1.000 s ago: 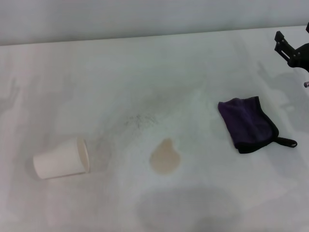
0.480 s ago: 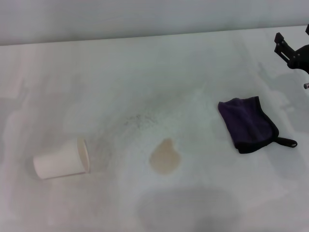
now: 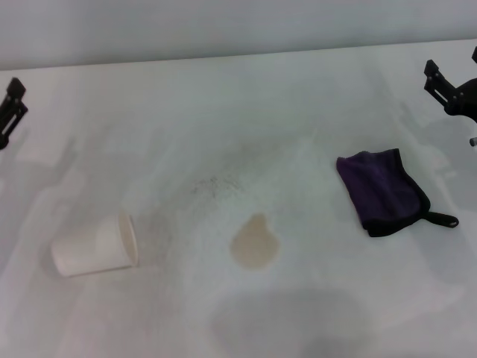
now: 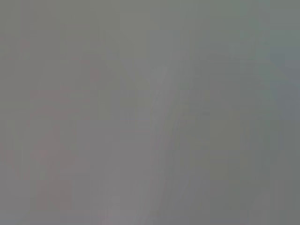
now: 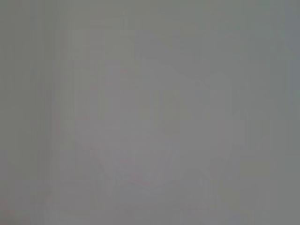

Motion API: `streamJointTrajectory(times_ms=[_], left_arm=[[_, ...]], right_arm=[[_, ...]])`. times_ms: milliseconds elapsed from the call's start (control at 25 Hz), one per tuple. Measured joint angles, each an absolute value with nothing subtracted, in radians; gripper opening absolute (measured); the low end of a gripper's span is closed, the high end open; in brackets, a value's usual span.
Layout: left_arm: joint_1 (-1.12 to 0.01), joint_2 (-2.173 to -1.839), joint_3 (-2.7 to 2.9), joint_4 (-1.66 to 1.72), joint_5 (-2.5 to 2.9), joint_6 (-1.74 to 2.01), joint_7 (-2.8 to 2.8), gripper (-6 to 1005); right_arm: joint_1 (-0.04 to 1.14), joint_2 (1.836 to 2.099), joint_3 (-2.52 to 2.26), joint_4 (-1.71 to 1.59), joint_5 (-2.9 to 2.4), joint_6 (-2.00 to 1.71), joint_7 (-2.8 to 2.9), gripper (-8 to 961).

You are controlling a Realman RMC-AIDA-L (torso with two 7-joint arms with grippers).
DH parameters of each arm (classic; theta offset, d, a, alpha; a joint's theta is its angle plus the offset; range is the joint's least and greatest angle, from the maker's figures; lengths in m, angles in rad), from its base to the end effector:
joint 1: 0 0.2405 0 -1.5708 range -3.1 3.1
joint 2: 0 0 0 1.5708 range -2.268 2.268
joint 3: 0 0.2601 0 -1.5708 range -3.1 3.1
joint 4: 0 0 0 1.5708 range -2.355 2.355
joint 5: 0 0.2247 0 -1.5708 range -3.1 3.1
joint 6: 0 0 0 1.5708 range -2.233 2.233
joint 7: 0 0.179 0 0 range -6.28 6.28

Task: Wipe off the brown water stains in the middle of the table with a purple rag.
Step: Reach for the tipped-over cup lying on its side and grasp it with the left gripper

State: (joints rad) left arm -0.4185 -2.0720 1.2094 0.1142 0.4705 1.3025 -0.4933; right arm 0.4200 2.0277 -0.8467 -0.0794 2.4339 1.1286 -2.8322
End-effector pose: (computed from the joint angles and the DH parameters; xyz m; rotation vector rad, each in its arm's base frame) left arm -0.3263 0.3636 -0.0131 -1.7411 -0.5458 -0.9010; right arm 0.3855 0.3686 0.0139 -1.6485 0.5414 0.5589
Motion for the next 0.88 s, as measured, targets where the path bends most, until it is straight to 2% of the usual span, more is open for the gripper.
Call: streamJointTrajectory(times_ms=[120,280,320,560,880], left_arm=[[-0.329,-2.073,1.215,0.235,0.554,1.292,-0.595,869],[-0.284,-2.072,1.215,0.313,0.617,1.277,-0.670,864],[-0.243,-2.068,1.214,0.389,0.683,1.256,-0.756,864],[-0.189,-2.052,1.207,0.559,0.867,1.175,-0.938,861],[-0.174,-1.976,1.189,0.805,1.186,1.153,-1.274,862]], right_arm=[[0.415,2.027,-0.848,-0.079,2.433,1.131,-2.834,873],[0.408,2.026,-0.851,-0.079,2.433,1.144,-2.834,873],[0.408,2.026,-0.852,-0.079,2.433,1.145,-2.834,873],[0.424,2.028,-0.853,-0.062,2.433,1.148,-2.826,873],[0.446,2.028,-0.840,-0.043,2.441,1.132,-2.824,873]])
